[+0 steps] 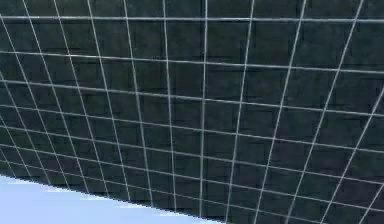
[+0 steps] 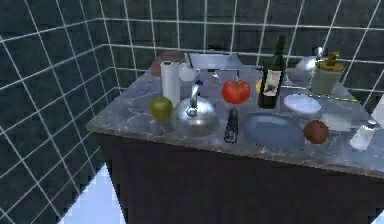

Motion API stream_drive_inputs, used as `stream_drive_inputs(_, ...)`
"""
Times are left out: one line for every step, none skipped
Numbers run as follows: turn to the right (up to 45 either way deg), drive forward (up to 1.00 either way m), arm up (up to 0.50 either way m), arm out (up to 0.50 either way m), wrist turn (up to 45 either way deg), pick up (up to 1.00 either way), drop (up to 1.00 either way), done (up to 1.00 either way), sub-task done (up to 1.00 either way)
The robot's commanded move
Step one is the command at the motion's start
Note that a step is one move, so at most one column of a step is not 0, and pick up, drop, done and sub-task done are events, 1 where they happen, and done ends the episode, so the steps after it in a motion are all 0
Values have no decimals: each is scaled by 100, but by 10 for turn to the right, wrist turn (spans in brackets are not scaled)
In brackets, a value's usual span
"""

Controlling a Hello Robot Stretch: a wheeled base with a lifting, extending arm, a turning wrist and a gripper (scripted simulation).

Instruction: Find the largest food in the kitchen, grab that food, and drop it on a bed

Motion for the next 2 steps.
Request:
stream_drive_inputs(450,0,0,0,0,0,0,0,0)
stream_drive_inputs(30,0,0,0,0,0,0,0,0)
